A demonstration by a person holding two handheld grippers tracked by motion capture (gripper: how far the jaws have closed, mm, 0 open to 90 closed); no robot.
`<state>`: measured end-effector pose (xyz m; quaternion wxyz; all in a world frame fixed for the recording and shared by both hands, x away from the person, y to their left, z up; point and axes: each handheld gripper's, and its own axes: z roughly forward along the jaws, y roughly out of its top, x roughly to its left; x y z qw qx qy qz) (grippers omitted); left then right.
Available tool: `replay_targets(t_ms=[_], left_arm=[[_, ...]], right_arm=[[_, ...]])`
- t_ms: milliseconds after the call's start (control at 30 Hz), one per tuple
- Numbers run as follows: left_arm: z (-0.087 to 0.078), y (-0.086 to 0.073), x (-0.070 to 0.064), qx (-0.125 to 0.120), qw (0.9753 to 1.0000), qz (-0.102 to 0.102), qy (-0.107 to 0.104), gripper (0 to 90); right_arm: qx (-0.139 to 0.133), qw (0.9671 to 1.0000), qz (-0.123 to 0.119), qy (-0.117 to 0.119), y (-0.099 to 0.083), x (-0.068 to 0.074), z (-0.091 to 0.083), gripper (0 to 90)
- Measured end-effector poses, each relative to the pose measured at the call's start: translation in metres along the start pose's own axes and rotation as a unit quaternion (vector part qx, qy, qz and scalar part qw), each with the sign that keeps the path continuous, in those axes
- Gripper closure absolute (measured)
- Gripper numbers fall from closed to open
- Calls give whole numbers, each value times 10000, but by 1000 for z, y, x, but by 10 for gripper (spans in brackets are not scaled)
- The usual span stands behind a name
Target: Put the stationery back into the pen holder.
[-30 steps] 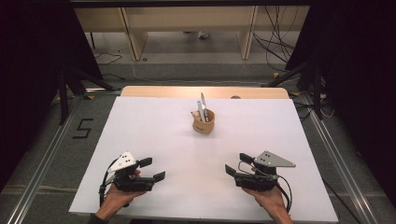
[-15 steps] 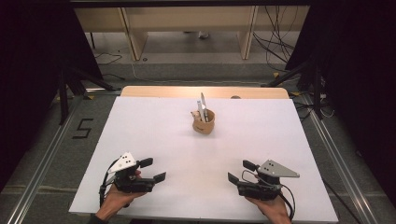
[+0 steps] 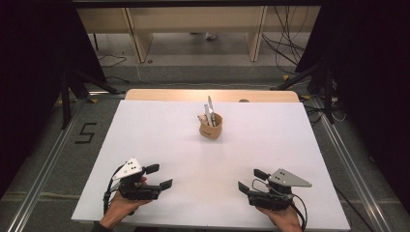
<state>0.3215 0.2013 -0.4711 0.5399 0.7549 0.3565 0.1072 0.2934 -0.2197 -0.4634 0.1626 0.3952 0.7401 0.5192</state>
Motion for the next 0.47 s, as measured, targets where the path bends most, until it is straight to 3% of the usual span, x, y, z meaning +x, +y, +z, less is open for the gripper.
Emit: replay_targets(t_ms=[467], left_arm=[[0,0,0,13,10000,13,3,175]], right_arm=[[2,10000,-13,-17,0,0,0,234]])
